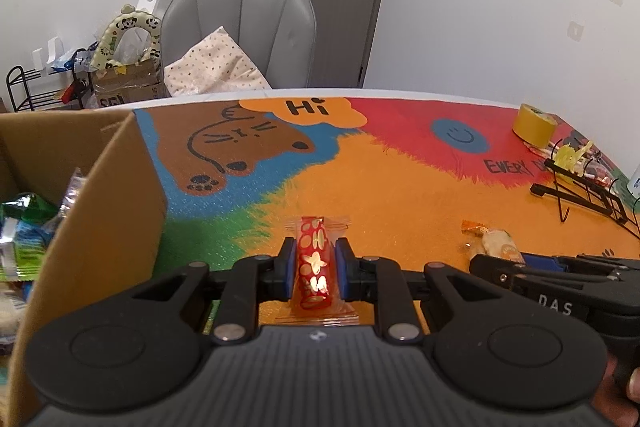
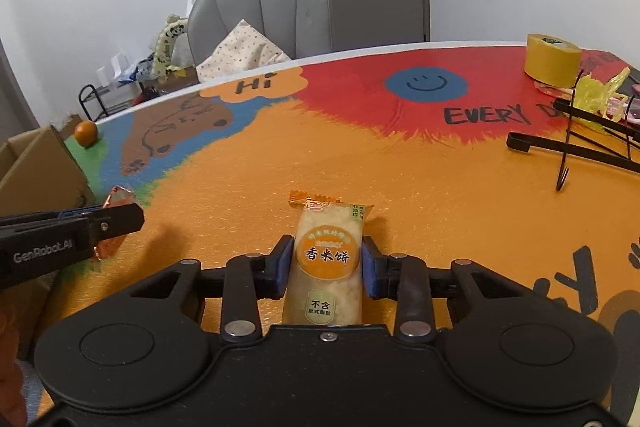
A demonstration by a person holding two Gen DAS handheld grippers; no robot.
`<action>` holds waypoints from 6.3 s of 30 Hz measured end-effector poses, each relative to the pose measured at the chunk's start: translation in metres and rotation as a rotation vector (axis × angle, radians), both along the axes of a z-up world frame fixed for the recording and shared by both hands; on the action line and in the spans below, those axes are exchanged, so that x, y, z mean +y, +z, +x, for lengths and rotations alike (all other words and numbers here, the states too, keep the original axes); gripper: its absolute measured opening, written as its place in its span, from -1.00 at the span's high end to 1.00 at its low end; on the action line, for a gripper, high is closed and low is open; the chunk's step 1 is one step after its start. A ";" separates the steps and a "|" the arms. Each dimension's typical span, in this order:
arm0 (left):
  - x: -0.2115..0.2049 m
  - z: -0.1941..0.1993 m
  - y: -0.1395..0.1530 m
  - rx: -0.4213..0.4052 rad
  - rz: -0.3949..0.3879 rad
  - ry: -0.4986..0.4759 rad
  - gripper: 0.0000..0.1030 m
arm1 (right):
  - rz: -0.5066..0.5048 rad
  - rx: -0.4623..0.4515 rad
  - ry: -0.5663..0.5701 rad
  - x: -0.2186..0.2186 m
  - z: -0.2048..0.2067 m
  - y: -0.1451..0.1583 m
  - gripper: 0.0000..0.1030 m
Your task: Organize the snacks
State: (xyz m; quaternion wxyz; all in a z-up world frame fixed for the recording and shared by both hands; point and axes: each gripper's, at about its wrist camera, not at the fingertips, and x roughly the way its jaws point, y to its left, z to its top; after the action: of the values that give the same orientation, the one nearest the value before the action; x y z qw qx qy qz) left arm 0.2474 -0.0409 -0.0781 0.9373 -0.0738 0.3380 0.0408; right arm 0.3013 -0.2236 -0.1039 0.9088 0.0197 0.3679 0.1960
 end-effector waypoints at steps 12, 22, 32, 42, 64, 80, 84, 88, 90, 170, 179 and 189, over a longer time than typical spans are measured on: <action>0.004 -0.022 0.029 -0.065 0.010 0.012 0.63 | 0.013 -0.075 0.006 0.002 -0.019 0.035 0.36; 0.022 -0.044 0.046 -0.111 0.020 0.045 0.63 | 0.028 -0.123 0.036 0.021 -0.035 0.055 0.36; 0.047 -0.059 0.058 -0.135 0.027 0.096 0.63 | 0.046 -0.151 0.096 0.047 -0.043 0.069 0.35; 0.079 -0.070 0.061 -0.142 0.026 0.161 0.63 | 0.055 -0.167 0.163 0.082 -0.045 0.079 0.35; 0.159 -0.093 0.050 -0.122 -0.033 0.283 0.63 | 0.039 -0.171 0.258 0.158 -0.055 0.084 0.35; 0.192 -0.115 0.059 -0.139 -0.070 0.323 0.49 | 0.035 -0.179 0.333 0.209 -0.066 0.092 0.35; 0.194 -0.123 0.062 -0.142 -0.070 0.328 0.33 | 0.041 -0.178 0.342 0.219 -0.070 0.094 0.35; 0.199 -0.130 0.064 -0.152 -0.073 0.337 0.11 | 0.048 -0.181 0.347 0.224 -0.072 0.097 0.35; 0.201 -0.132 0.065 -0.153 -0.075 0.338 0.05 | 0.053 -0.176 0.357 0.227 -0.074 0.098 0.34; 0.043 -0.219 0.106 -0.202 0.065 0.058 -1.00 | 0.073 -0.269 -0.209 -0.031 -0.195 0.115 -1.00; 0.038 -0.241 0.102 -0.215 0.102 0.038 -1.00 | 0.059 -0.291 -0.168 -0.030 -0.223 0.121 -1.00; 0.034 -0.253 0.106 -0.223 0.116 -0.006 -1.00 | 0.051 -0.282 -0.130 -0.022 -0.243 0.125 -1.00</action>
State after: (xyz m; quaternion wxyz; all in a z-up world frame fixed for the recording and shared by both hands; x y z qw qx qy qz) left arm -0.0058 -0.0073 0.0281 0.9719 -0.0226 0.2292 0.0491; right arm 0.0582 -0.2456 0.0207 0.9614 0.0387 0.2294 0.1467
